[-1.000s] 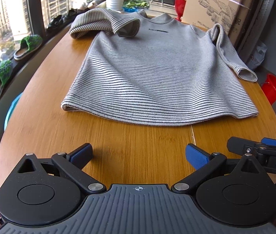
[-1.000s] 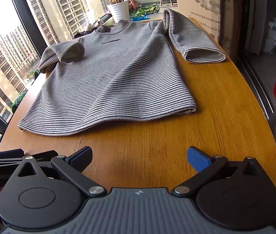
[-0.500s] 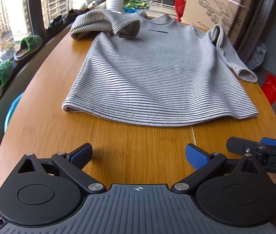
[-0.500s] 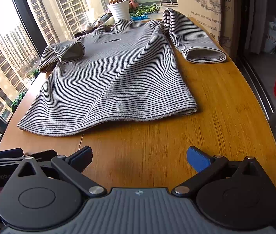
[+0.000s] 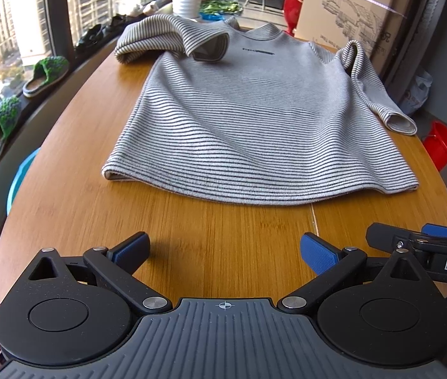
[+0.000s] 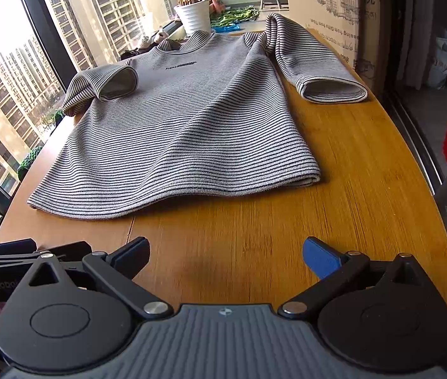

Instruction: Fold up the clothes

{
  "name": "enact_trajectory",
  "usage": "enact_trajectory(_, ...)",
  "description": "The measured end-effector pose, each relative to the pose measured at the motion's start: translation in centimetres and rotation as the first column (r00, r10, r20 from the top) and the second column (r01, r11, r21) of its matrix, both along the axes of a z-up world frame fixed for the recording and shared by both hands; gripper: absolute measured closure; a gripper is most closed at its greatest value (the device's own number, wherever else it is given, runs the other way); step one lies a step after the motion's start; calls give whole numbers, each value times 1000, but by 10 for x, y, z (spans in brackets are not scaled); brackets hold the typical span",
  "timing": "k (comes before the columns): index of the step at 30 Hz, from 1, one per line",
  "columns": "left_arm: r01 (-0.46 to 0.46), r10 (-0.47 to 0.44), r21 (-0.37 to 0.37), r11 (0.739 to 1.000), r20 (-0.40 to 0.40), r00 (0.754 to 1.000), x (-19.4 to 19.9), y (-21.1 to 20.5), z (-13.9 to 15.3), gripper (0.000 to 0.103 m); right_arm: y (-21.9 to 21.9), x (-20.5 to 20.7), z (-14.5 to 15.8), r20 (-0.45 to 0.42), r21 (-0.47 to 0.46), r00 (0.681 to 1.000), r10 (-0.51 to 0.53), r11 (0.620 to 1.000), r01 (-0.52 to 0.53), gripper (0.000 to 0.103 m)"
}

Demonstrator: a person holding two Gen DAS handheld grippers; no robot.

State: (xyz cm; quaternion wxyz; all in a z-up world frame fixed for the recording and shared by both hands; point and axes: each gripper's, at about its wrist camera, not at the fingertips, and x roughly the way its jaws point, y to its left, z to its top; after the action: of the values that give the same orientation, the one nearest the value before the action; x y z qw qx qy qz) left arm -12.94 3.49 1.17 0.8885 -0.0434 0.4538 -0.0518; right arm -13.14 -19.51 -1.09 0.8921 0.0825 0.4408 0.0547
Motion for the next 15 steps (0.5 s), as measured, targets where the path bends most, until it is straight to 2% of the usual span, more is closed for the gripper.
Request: enact_trajectory(15,2,-2,1,1000,1,1000,-1,0,0,0,0,0,0,5,-1,1000,2,1000,-2,0)
